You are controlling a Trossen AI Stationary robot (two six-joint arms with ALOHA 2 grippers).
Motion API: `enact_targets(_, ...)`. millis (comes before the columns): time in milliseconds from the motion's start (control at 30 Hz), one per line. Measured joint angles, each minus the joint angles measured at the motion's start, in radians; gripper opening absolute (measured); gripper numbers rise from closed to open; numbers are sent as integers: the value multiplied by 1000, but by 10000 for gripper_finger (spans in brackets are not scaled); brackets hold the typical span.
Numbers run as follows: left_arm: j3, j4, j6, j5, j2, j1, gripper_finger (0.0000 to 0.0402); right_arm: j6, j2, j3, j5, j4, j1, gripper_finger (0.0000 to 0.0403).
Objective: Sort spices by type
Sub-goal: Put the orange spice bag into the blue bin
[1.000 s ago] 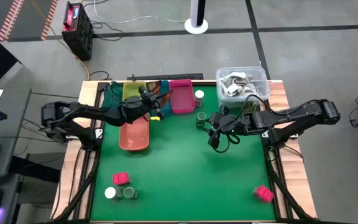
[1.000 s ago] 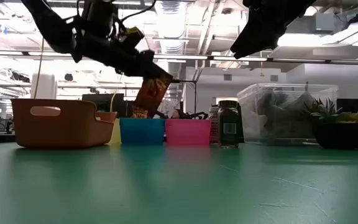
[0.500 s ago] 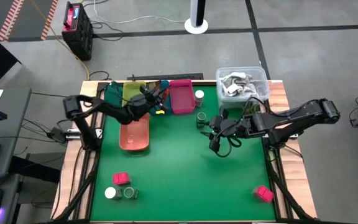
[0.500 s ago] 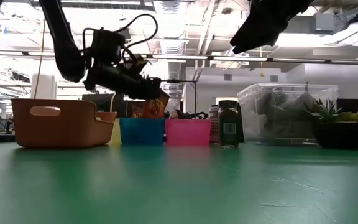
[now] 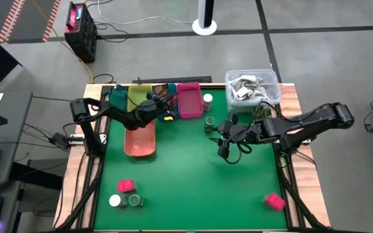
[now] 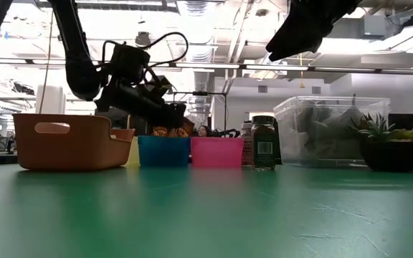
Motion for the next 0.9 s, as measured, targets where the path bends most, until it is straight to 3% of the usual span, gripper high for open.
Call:
enact_targets(500,0,-72,-8,0,-15,0,96,0,0,0,0,1,0,222)
enact_targets(900,0,-171,78,0,-189,-4,138,3,0,0,0,-6,0,222)
